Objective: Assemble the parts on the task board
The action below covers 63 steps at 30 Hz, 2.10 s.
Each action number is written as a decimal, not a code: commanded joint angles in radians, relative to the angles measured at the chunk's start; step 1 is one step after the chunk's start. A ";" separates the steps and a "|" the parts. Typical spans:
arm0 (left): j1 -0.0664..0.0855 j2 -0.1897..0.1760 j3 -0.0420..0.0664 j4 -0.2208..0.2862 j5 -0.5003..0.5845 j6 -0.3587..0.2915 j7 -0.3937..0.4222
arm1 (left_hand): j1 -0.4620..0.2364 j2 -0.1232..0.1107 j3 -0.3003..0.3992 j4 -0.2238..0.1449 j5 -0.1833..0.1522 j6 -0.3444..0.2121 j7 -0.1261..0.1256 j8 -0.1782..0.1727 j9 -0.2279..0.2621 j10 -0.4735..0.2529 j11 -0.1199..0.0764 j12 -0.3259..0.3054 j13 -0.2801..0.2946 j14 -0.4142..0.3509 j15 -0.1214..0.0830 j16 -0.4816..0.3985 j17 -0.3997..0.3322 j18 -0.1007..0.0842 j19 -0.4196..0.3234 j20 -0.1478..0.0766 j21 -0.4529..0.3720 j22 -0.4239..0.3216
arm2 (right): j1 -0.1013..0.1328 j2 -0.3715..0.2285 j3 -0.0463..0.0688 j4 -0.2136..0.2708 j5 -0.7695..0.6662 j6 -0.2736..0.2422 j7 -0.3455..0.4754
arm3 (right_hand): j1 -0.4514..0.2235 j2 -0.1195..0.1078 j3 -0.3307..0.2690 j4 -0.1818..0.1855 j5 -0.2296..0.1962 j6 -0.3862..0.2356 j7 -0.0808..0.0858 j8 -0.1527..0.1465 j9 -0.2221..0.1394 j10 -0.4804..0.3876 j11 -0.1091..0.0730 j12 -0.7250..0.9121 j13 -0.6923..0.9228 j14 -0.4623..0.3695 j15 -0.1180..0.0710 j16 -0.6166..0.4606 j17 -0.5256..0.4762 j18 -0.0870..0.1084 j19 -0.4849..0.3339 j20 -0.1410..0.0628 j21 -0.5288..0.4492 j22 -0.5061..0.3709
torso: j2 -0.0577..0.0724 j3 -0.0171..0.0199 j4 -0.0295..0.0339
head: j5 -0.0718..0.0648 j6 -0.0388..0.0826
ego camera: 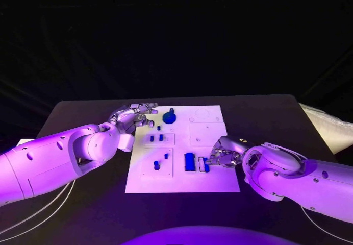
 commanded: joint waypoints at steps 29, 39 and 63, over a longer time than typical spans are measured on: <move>0.000 -0.005 0.001 0.006 -0.004 0.022 -0.001 | 0.008 0.001 -0.001 -0.004 0.006 -0.008 0.000 0.007 0.000 -0.011 0.000 0.006 0.001 -0.008 0.002 -0.007 -0.003 0.011 0.005 0.002 -0.006 -0.002 | -0.017 0.003 0.000 -0.005 -0.071 0.025 -0.032 | 0.071 -0.015 0.027 -0.027 0.008 0.033 -0.016 0.023 0.018 0.007 -0.016 0.014 0.022 0.056 -0.011 -0.001 0.007 -0.006 0.008 -0.006 0.002 0.012 | -0.001 0.0008 -0.0010 | 0.004 -0.009; 0.000 -0.007 0.001 0.006 -0.004 0.023 -0.003 | 0.008 0.001 -0.001 -0.004 0.006 -0.008 0.000 0.007 0.000 -0.011 0.000 0.006 0.001 -0.008 0.002 -0.007 -0.003 0.011 0.005 0.002 -0.006 -0.002 | -0.017 -0.026 0.000 0.017 -0.116 0.071 -0.027 | 0.040 -0.073 -0.007 -0.014 -0.008 -0.010 0.005 0.009 0.016 -0.040 0.002 -0.069 -0.040 0.051 0.002 -0.014 -0.008 -0.002 -0.006 0.000 -0.014 -0.013 | -0.001 0.0013 -0.0011 | 0.005 -0.010; 0.000 -0.008 0.001 0.006 -0.004 0.027 -0.007 | 0.009 0.000 0.000 -0.005 0.006 -0.009 0.000 0.008 0.000 -0.012 0.000 0.007 0.001 -0.009 0.002 -0.008 -0.005 0.011 0.005 0.002 -0.007 -0.002 | -0.017 -0.031 0.000 0.026 -0.310 0.231 -0.042 | 0.121 -0.050 0.027 -0.047 -0.011 -0.008 -0.001 0.030 0.029 -0.052 -0.003 -0.089 -0.057 0.049 -0.001 -0.023 -0.012 -0.001 -0.009 0.003 -0.019 -0.014 | -0.001 -0.0001 0.0004 | 0.000 -0.011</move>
